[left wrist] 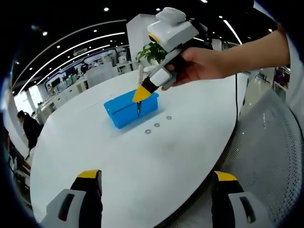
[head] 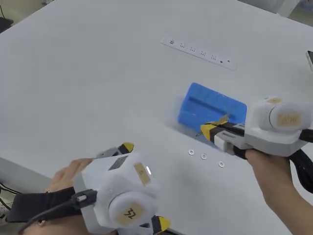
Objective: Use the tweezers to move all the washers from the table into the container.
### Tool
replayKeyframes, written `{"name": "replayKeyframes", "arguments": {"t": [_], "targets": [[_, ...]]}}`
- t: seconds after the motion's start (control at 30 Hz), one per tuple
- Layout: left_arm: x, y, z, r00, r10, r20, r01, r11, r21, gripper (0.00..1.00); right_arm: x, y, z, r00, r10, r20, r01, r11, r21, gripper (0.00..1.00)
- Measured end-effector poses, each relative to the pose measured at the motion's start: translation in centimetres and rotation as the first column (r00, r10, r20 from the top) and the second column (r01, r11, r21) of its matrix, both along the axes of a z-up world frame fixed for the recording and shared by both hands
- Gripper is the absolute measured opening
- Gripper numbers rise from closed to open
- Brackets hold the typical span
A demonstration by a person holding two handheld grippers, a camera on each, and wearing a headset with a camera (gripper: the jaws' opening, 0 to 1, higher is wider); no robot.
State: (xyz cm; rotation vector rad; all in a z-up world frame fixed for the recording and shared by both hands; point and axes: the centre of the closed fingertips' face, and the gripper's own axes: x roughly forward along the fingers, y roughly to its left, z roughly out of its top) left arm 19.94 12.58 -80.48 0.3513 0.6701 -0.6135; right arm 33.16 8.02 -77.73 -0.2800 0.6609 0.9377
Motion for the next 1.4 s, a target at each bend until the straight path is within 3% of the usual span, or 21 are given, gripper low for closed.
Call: {"name": "replayKeyframes", "arguments": {"t": [0.2,0.33,0.47,0.83,1.07,1.4], "targets": [[-0.1,0.2,-0.2,1.000,0.000,-0.010,0.000,1.000,0.014,0.97,-0.3,-0.6,-1.8,0.999,-0.013,-0.038,0.012,1.000,-0.025,0.04],[-0.2,0.1,-0.5,1.000,-0.002,-0.028,0.002,1.000,0.013,0.97,-0.2,-0.7,-2.6,0.999,-0.004,-0.033,0.003,0.999,-0.053,0.04],[-0.2,0.1,-0.5,1.000,-0.006,-0.021,0.006,1.000,0.018,0.97,0.1,-1.0,-3.6,0.999,0.001,-0.038,-0.004,0.997,-0.081,0.04],[-0.4,0.3,-0.9,0.999,-0.009,-0.038,0.011,0.999,0.045,0.95,0.7,-1.1,-4.7,0.999,0.003,-0.040,-0.007,0.995,-0.099,0.04],[-0.4,0.4,-1.0,0.999,-0.007,-0.042,0.009,0.999,0.046,0.95,0.7,-0.9,-4.7,0.999,0.034,-0.002,-0.033,0.993,-0.116,0.04],[-0.4,0.3,-1.0,0.999,-0.012,-0.045,0.014,0.999,0.048,0.93,1.0,-0.9,-4.7,0.999,0.030,-0.024,-0.032,0.992,-0.119,0.03]]}}
